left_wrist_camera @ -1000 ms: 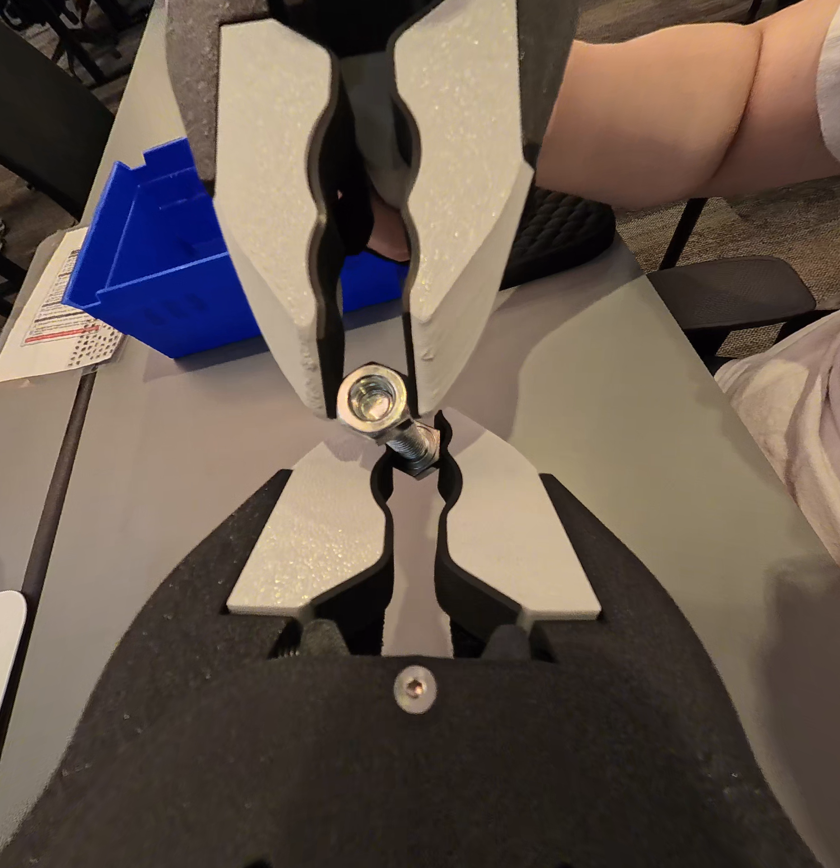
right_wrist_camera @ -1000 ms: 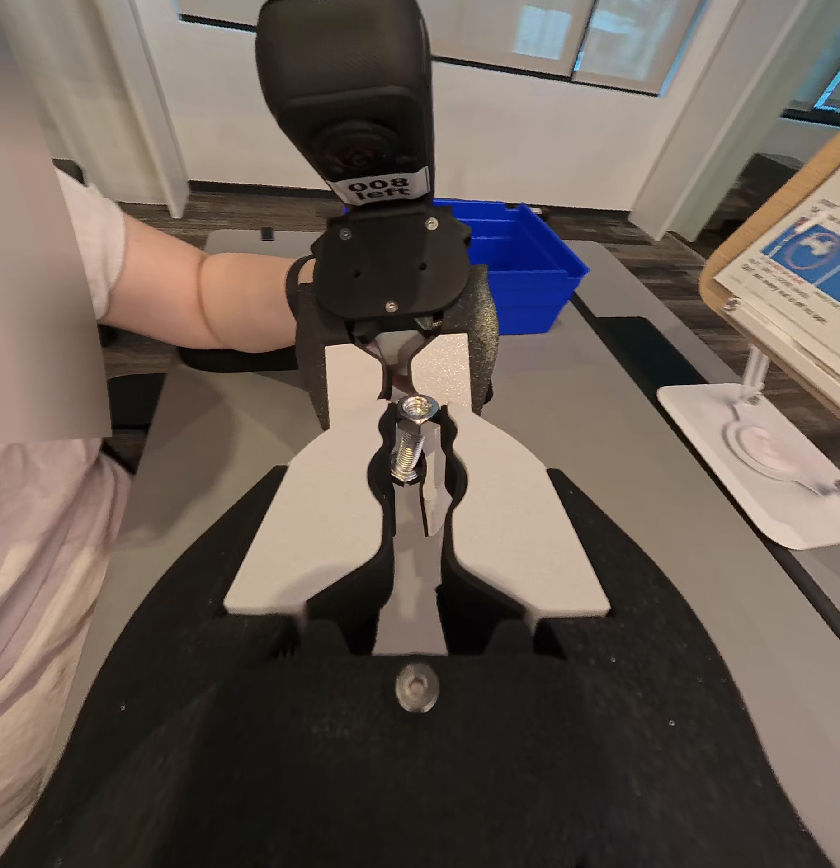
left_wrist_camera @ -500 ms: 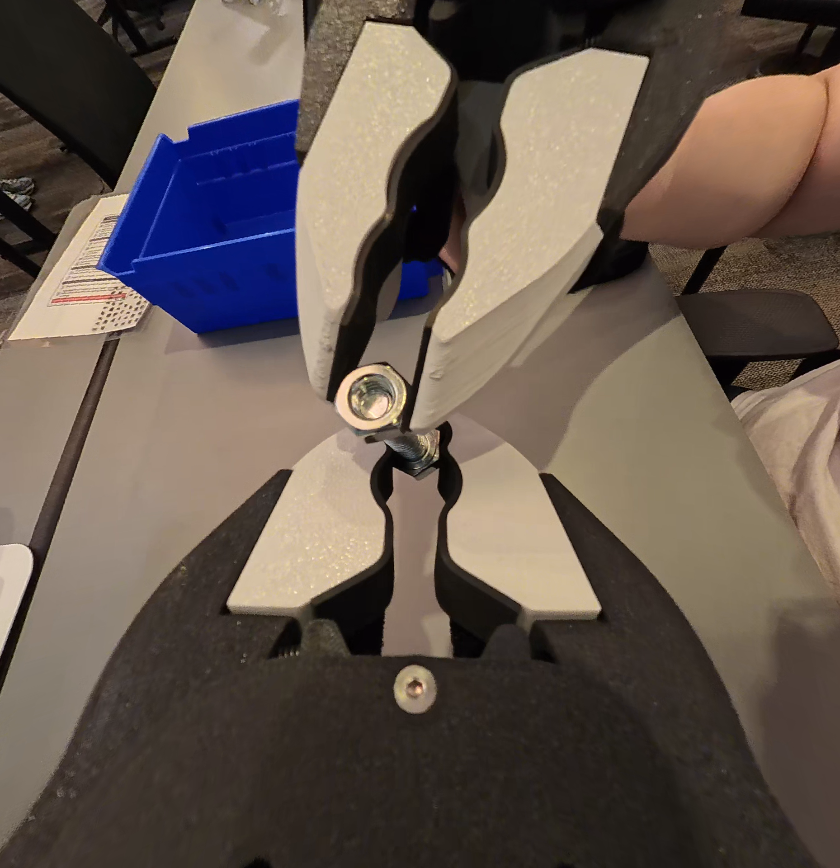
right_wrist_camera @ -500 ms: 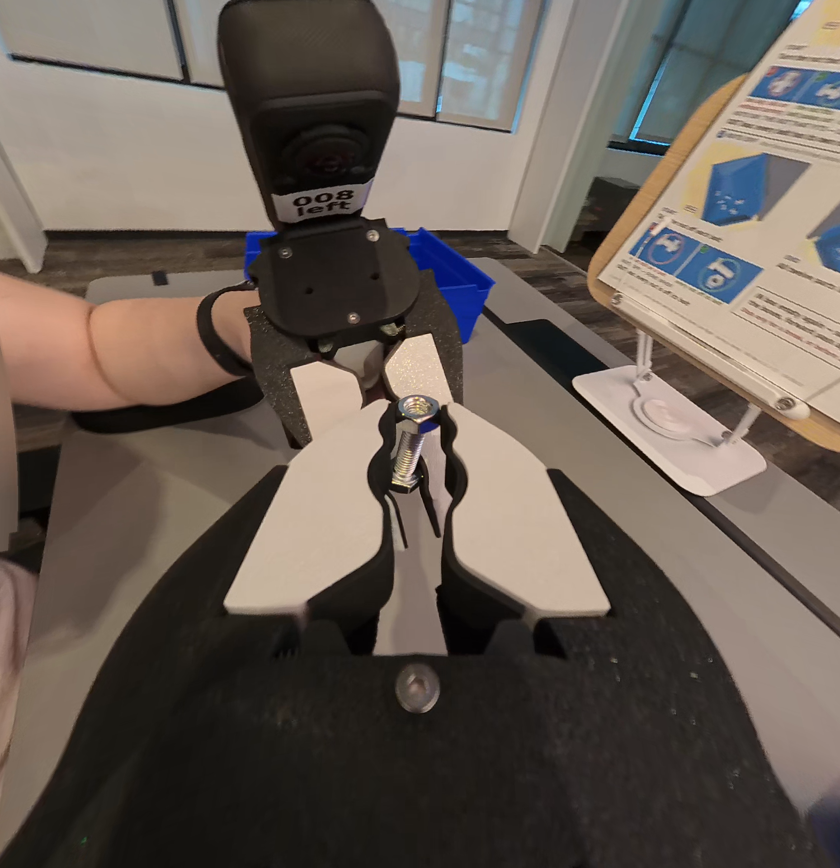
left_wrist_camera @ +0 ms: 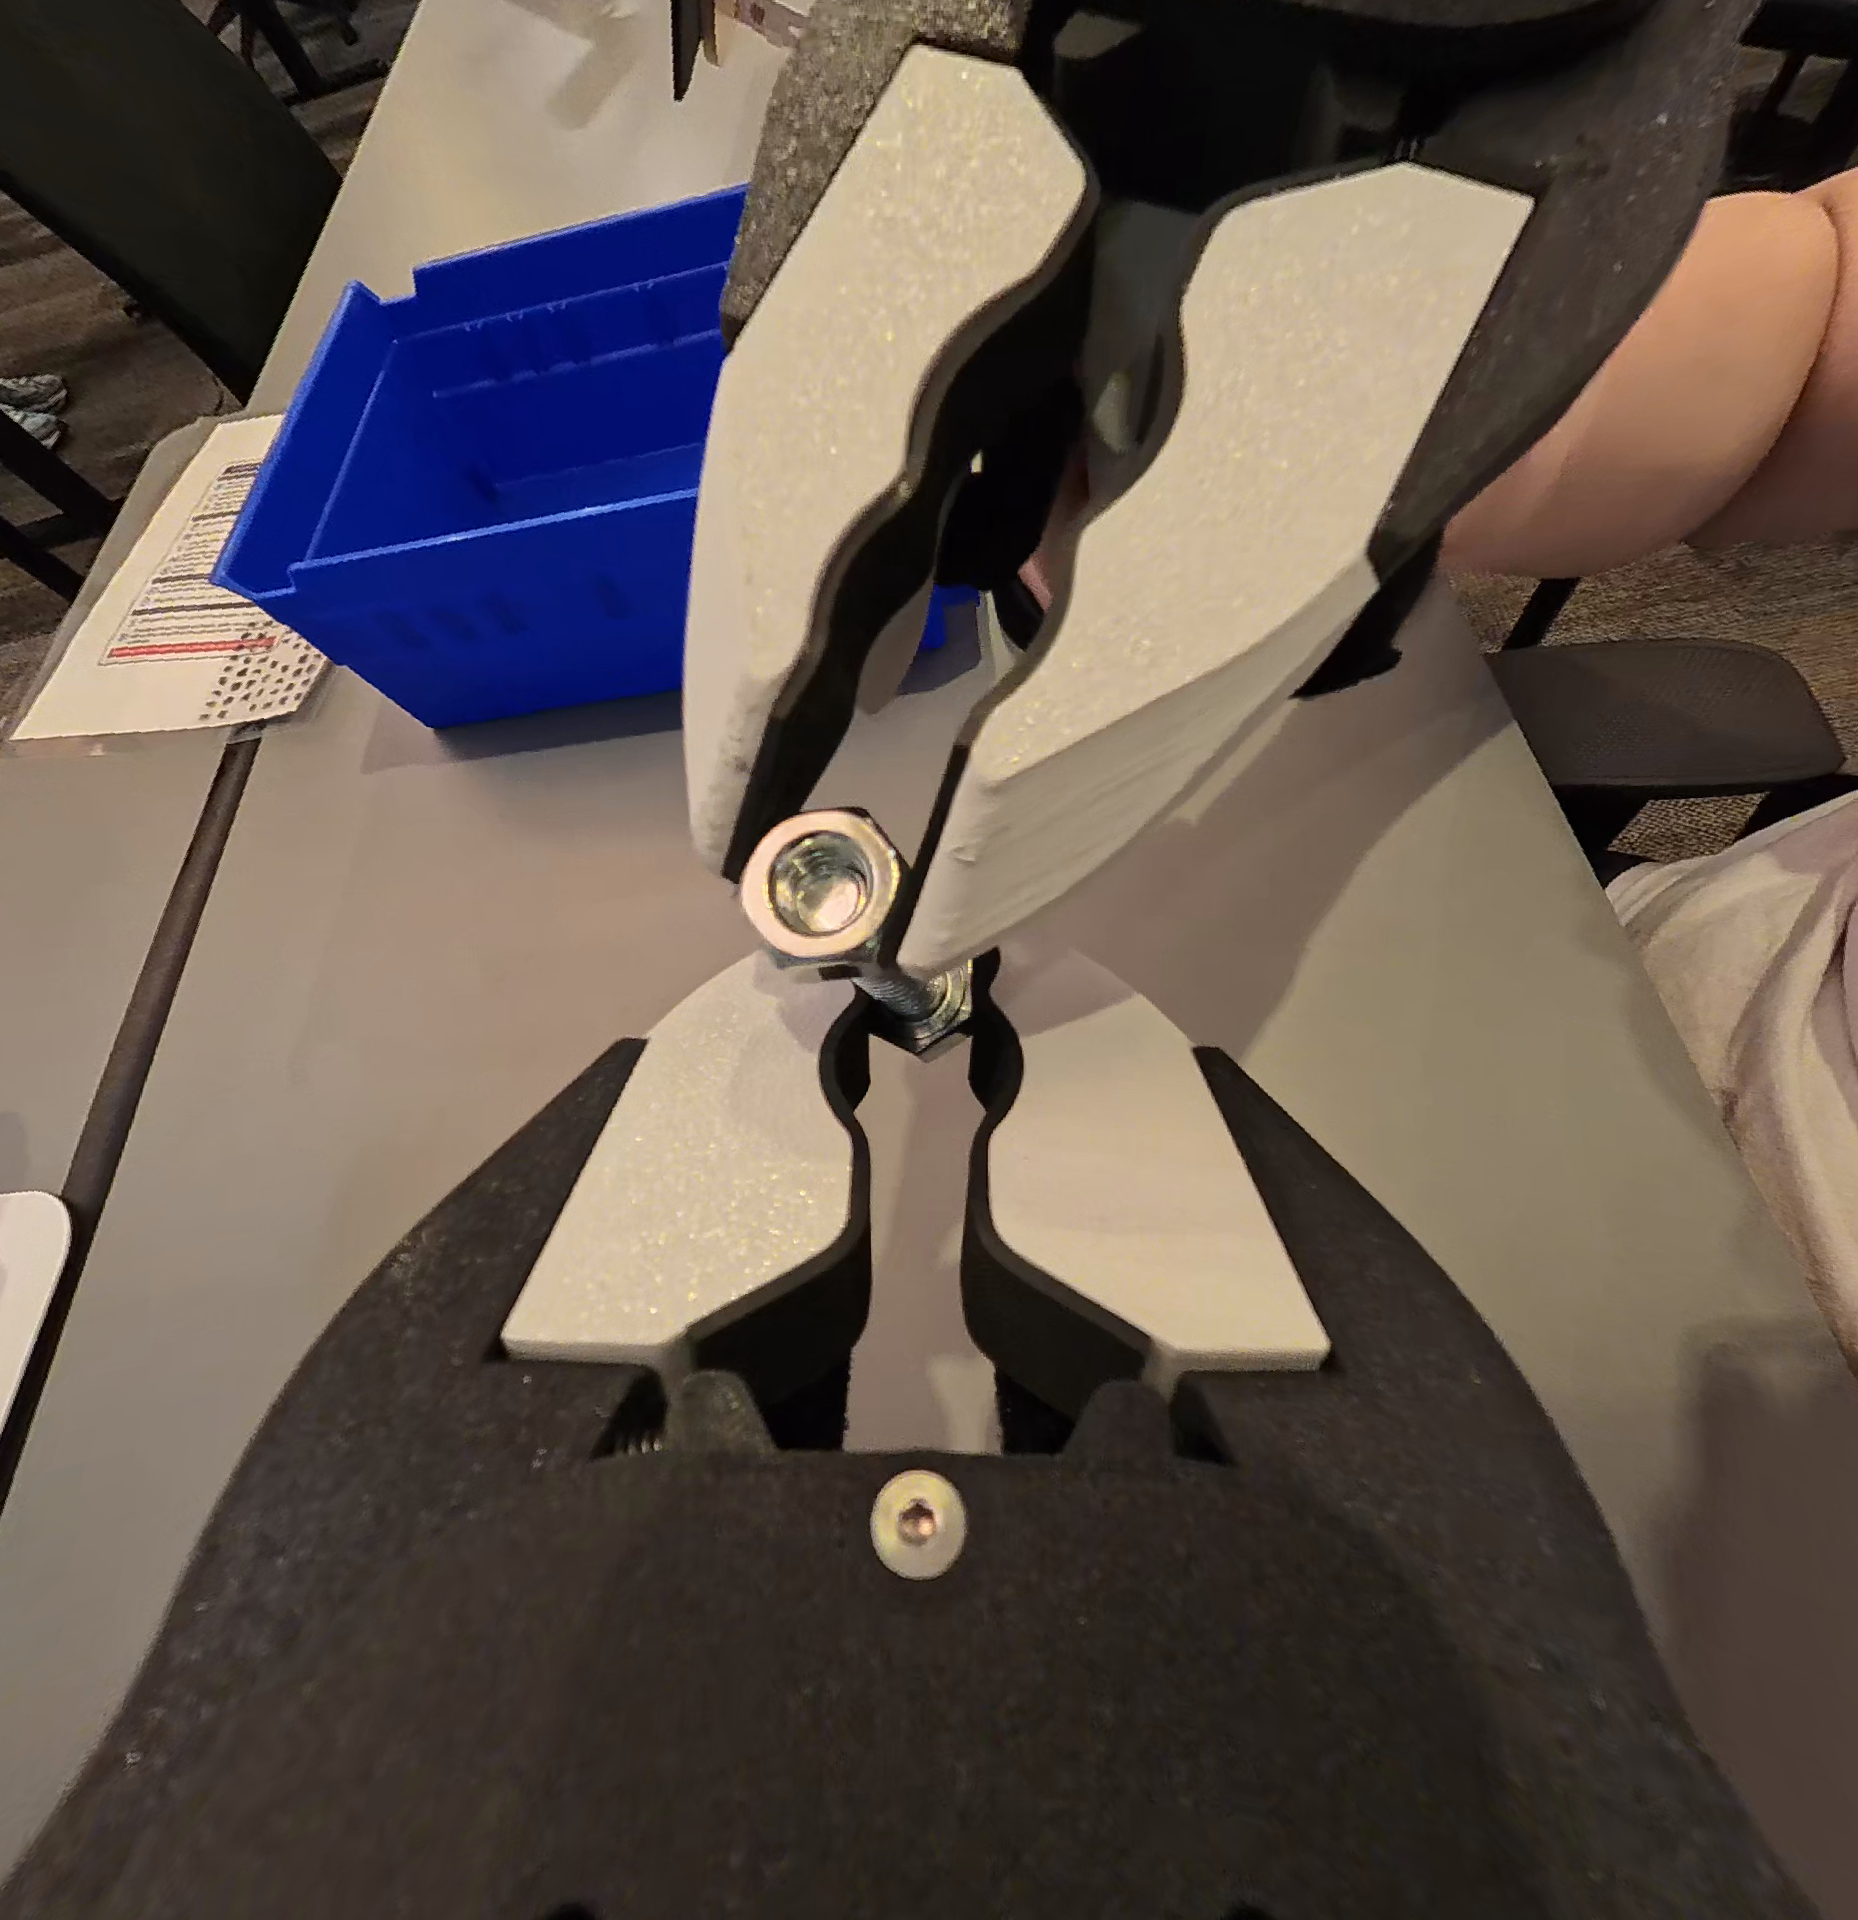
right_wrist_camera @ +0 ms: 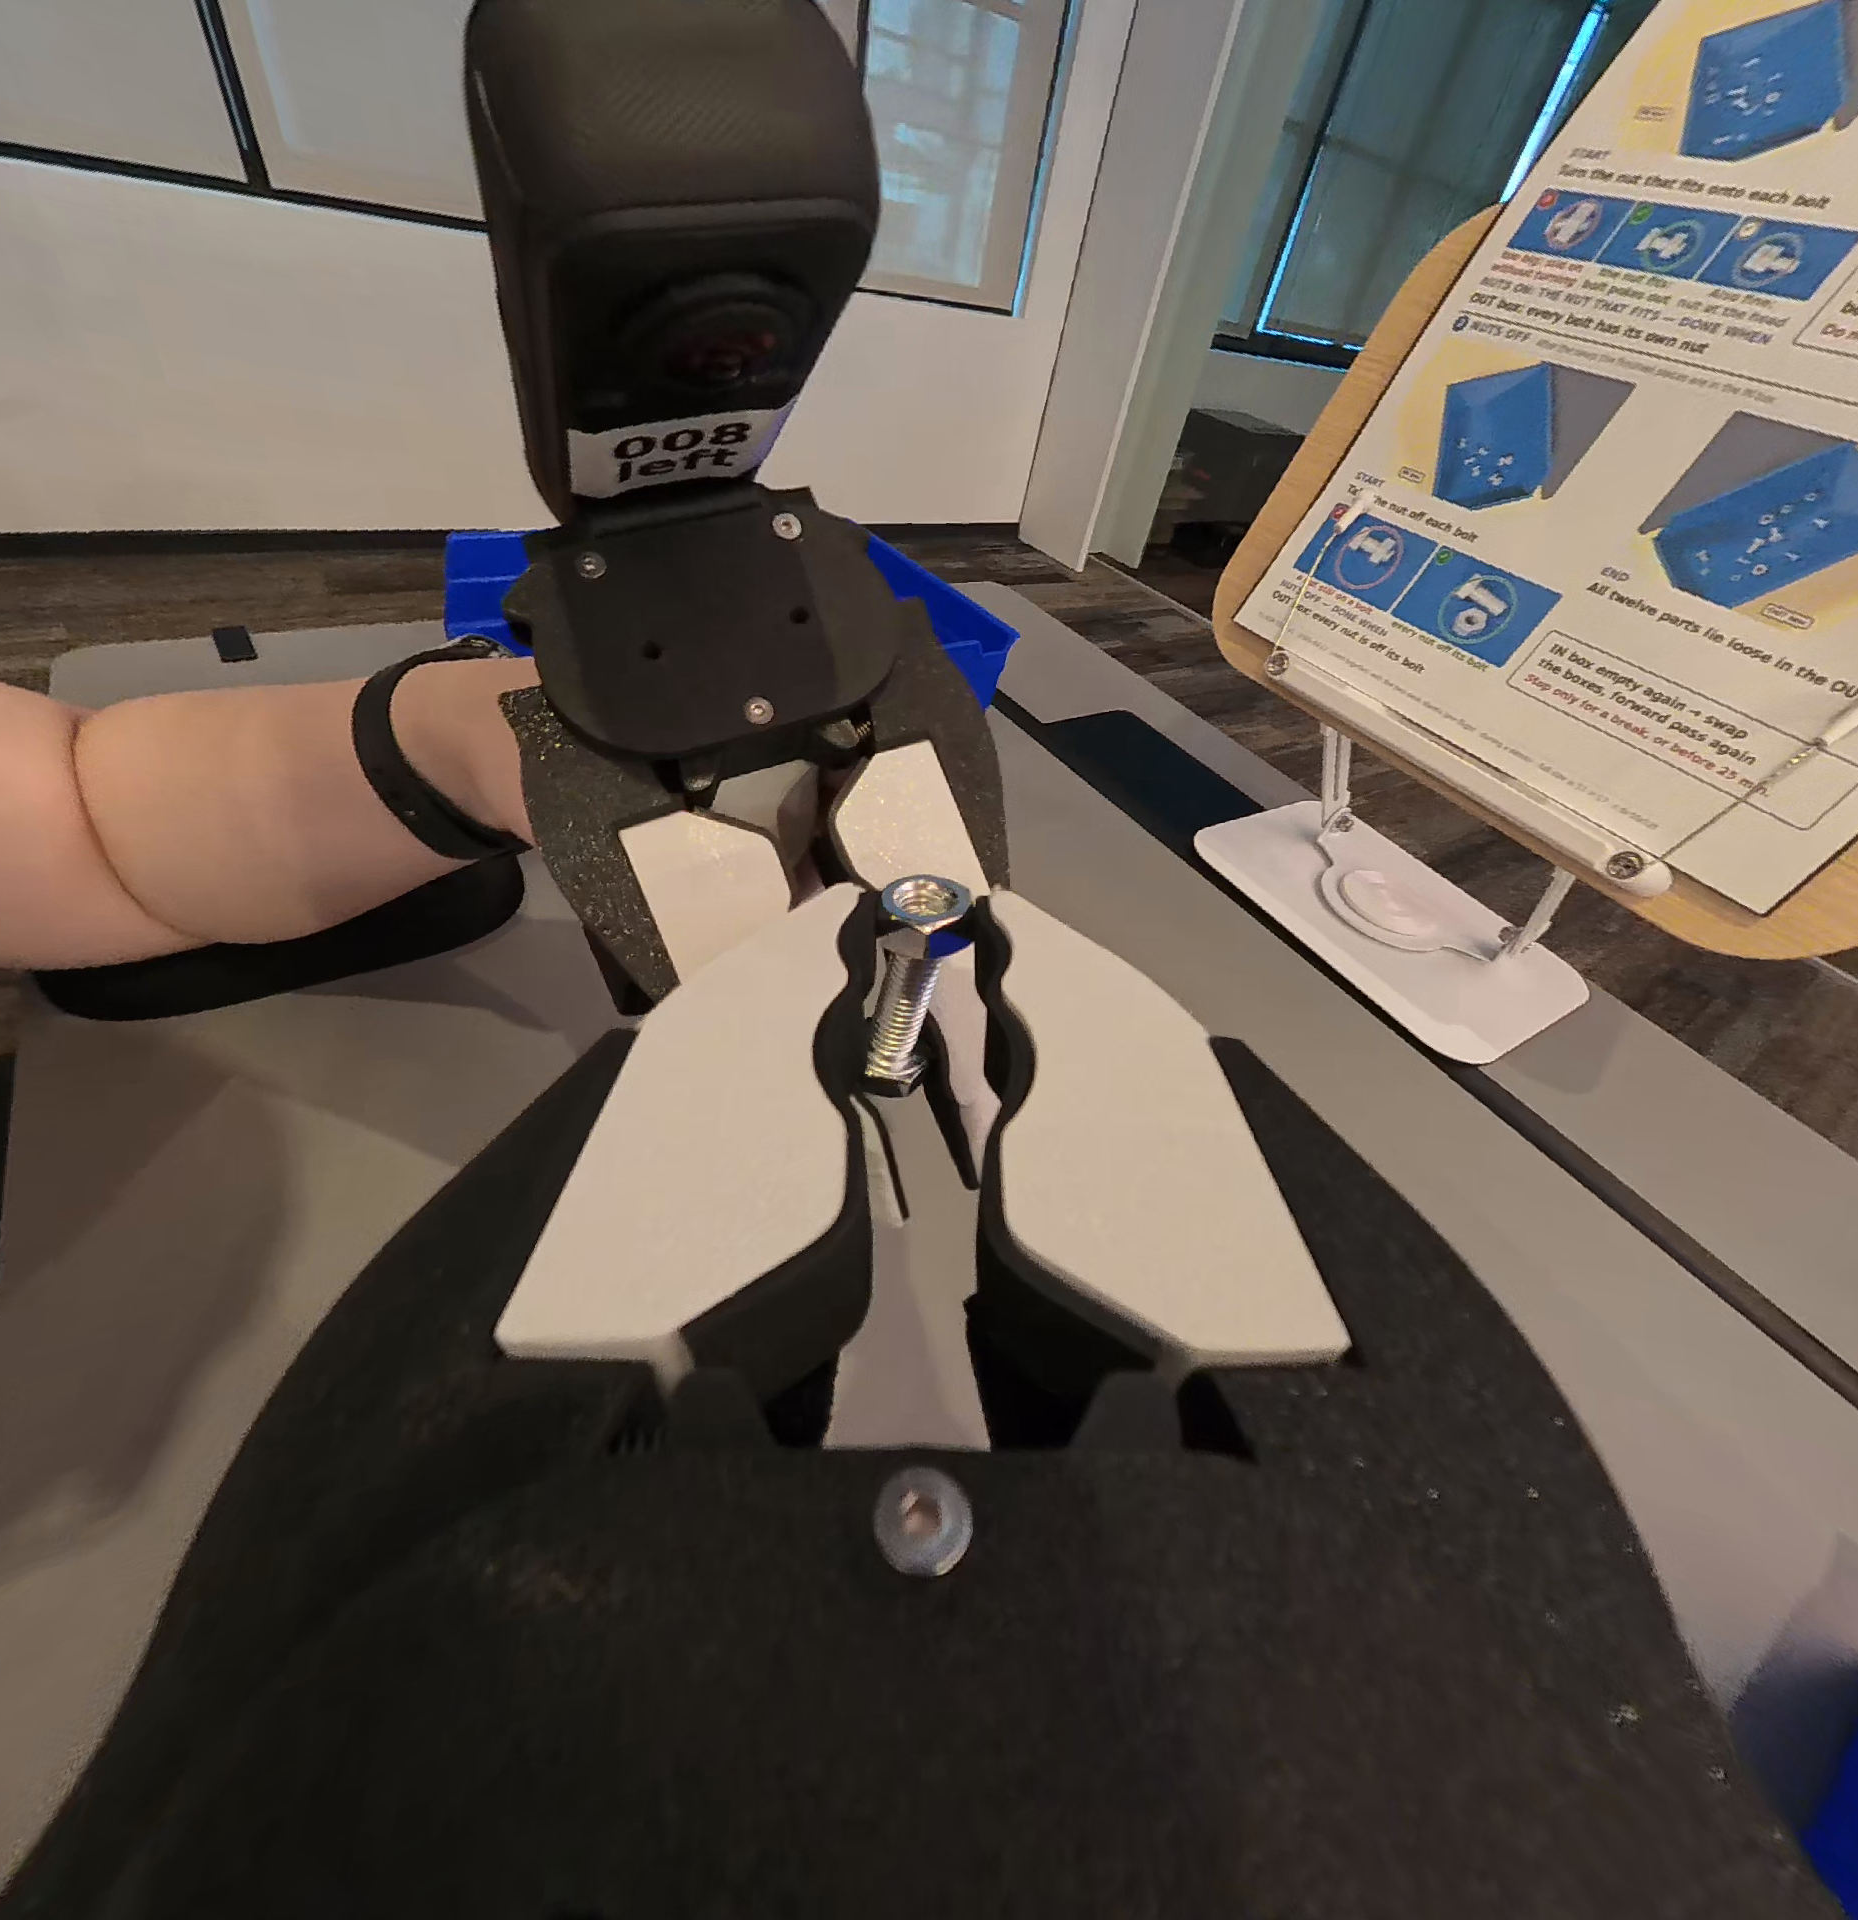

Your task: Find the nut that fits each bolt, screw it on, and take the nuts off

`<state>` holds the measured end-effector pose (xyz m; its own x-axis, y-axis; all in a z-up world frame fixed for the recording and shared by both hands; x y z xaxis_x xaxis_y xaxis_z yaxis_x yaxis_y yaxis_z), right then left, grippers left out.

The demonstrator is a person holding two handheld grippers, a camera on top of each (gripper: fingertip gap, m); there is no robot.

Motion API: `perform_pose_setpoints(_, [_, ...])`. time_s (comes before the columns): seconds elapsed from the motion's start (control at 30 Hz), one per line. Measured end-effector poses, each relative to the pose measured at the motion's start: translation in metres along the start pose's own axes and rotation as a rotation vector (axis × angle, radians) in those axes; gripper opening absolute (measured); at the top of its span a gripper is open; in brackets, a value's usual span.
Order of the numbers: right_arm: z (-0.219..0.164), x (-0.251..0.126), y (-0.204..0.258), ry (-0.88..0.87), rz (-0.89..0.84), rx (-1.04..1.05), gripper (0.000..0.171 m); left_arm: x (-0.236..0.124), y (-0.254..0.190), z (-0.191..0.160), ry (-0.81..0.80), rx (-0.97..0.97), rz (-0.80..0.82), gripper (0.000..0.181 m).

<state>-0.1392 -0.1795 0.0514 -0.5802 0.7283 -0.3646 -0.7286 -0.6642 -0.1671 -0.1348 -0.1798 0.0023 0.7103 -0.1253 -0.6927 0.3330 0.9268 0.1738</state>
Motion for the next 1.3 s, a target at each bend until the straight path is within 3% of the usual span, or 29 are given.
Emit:
perform_pose_setpoints(0.6, [0.0,-0.013,0.014,-0.088,0.387,0.026,0.017,-0.004,-0.026,0.007,-0.056,0.101,-0.145,0.014])
perform_pose_setpoints(1.0, [-0.004,-0.006,0.004,-0.04,0.215,0.092,0.017,0.001,-0.01,0.001,0.016,0.035,-0.046,0.013])
perform_pose_setpoints(1.3, [-0.002,-0.009,0.006,-0.052,0.24,0.063,0.02,0.001,-0.014,0.001,0.014,0.038,-0.084,0.014])
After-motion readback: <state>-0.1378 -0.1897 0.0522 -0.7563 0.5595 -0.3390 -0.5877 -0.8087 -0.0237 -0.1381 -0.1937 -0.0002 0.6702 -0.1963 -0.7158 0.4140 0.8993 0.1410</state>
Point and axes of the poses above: each gripper's, where its closed fingertips meet, x out along the fingers, z out of its top, y = z × x across the jaws, the point moved 2 cm from there along -x, back along the fingers, and after that the axes turned 12 degrees about y, right-handed, at the moved point
